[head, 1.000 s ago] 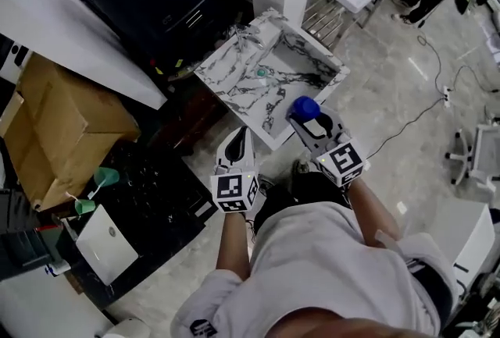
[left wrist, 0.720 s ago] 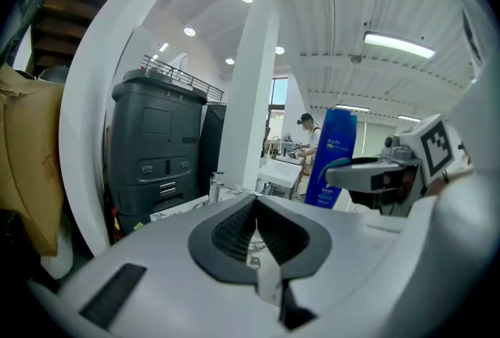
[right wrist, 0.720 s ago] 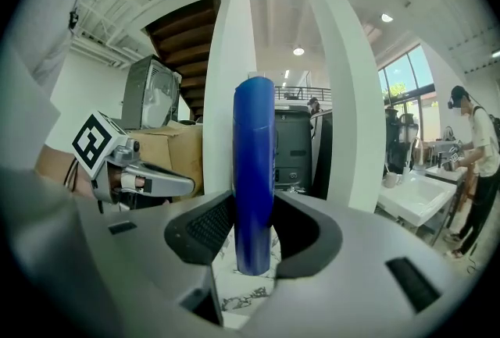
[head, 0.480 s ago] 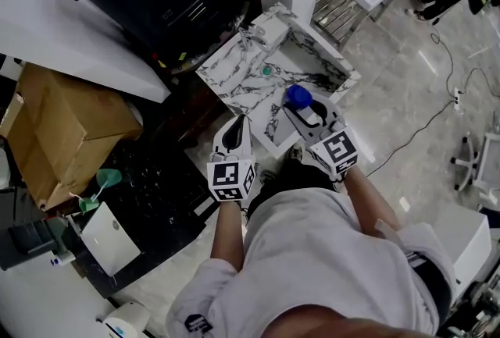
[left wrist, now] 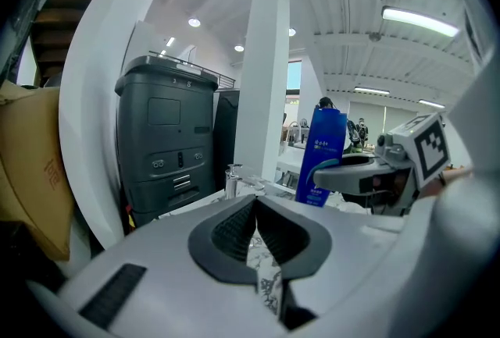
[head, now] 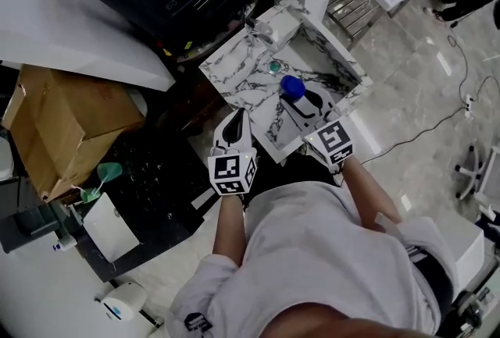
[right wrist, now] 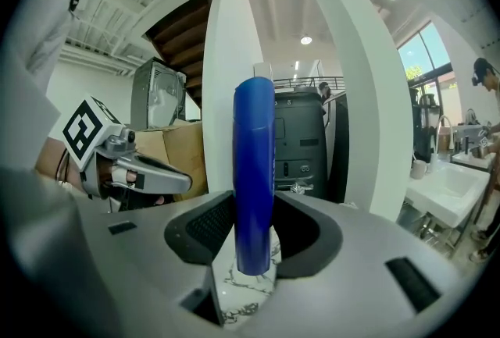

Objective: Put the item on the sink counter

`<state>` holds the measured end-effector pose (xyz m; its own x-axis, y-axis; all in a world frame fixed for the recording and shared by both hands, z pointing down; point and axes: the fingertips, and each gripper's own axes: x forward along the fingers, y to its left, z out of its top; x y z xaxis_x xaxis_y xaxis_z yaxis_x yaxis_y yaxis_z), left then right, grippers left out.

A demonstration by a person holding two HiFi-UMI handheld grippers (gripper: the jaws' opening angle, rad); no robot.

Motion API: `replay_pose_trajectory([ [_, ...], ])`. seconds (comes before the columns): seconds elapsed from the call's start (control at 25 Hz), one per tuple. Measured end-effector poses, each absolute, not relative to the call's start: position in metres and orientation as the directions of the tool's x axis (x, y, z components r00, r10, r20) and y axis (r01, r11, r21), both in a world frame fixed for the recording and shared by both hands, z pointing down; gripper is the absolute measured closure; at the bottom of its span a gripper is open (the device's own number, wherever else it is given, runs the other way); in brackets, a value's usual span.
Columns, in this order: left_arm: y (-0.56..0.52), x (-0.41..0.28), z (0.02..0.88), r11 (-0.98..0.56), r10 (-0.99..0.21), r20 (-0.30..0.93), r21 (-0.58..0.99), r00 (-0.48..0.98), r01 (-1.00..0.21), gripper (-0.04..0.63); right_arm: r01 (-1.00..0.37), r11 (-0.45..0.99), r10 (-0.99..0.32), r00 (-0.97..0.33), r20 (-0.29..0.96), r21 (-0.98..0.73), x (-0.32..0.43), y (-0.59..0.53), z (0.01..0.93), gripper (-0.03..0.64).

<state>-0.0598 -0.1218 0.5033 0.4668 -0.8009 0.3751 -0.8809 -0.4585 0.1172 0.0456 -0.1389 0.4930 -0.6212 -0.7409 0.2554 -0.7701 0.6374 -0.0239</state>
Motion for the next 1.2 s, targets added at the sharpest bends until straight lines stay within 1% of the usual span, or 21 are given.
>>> replay_pose_trajectory([
  [0.32,-0.147,-0.076,0.536,-0.445,-0.783,0.420,0.140,0.459,-0.885,0.584,-0.765,0.644,-0.726,-0.622,0.294,-0.028,0.029,-0.164,0.519,0.463],
  [0.64,-0.167,-0.088,0.549,-0.440,-0.763,0.450,0.162,0.463,-0.883,0.584,-0.754,0.655,-0.698,-0.630,0.341,-0.050,0.009,-0.185,0.539,0.463],
  [1.2,-0.179,-0.134,0.571,-0.364,-0.773,0.486,0.186,0.407,-0.913,0.584,-0.727,0.684,-0.650,-0.646,0.401,-0.062,-0.031,-0.212,0.569,0.463],
])
